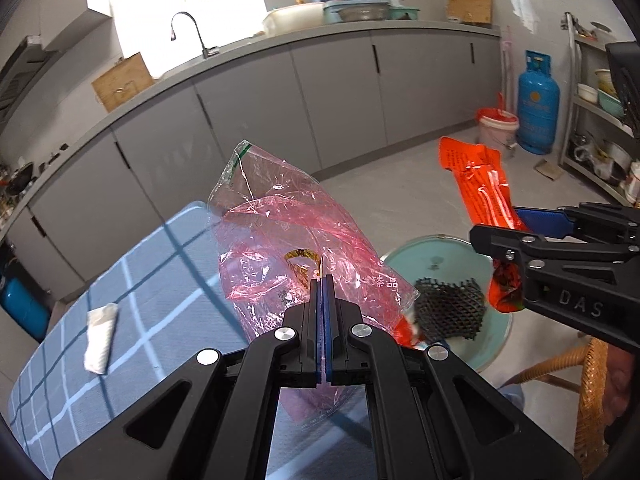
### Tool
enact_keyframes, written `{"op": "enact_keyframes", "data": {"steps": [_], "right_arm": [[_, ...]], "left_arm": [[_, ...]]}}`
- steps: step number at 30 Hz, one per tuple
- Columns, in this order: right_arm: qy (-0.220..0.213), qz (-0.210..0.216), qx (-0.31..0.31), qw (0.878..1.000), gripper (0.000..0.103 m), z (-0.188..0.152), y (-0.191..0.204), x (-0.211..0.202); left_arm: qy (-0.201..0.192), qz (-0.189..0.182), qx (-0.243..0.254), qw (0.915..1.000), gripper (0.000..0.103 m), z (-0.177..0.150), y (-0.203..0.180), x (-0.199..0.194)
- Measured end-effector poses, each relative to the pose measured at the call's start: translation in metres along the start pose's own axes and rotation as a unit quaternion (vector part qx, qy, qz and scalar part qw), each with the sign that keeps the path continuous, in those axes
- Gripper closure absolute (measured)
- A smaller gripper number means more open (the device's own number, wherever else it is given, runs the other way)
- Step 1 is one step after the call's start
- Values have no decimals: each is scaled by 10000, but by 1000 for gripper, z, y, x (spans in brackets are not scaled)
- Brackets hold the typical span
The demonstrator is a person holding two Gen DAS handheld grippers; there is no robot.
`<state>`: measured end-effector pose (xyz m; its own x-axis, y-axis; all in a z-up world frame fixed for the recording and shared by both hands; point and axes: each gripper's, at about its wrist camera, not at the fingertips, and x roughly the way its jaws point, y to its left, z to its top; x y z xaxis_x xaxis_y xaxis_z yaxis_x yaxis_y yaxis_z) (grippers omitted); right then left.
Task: Collect trash
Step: 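Carry the pink bag and wrapper over the green basin and open both tools, then return to the table and grasp the white sponge with the right tool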
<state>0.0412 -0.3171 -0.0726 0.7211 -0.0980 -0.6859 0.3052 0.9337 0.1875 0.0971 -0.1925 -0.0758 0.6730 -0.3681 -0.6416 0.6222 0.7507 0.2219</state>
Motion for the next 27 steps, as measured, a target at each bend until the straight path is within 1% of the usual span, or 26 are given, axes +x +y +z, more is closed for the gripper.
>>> {"op": "enact_keyframes", "data": {"steps": [3,9,11,12,14,16,17,18,21,22,24,25,27], "right_arm": [[53,-46,32,10000,59,-3,-7,3],[180,-53,98,9998,58,-7,-23,15],[169,-23,177,9997,56,-10,-29,20],[141,-61,218,9996,49,-10,-32,21],[113,-55,299,9995,37,-11,-38,22],[115,-117,334,9993,37,-12,-41,23],[125,-118,354,9992,37,-13,-43,24],[153,-109,389,9991,37,-14,-45,25],[187,-105,463,9987,36,-17,-47,28],[204,-90,474,9986,35,-18,-47,29],[211,-72,480,9986,35,-20,-45,29],[210,-53,491,9986,35,-21,-45,28],[195,-26,523,9984,30,-21,-46,27]], "left_arm": [[-32,-159,98,9998,101,1,-10,3],[102,-410,261,9988,100,-2,-29,19],[153,-515,368,9979,90,-5,-36,24],[168,-516,420,9976,73,-6,-39,26],[175,-392,436,9981,45,-10,-41,29],[261,-308,499,9979,45,-13,-41,33],[327,-309,468,9979,43,-14,-40,35],[361,-306,423,9980,39,-15,-38,36],[392,-204,412,9982,38,-17,-33,36],[397,-170,372,9984,33,-17,-31,36],[382,-121,308,9987,29,-16,-27,34],[364,-82,270,9989,25,-16,-26,31],[315,-12,222,9993,24,-15,-20,27]]}}
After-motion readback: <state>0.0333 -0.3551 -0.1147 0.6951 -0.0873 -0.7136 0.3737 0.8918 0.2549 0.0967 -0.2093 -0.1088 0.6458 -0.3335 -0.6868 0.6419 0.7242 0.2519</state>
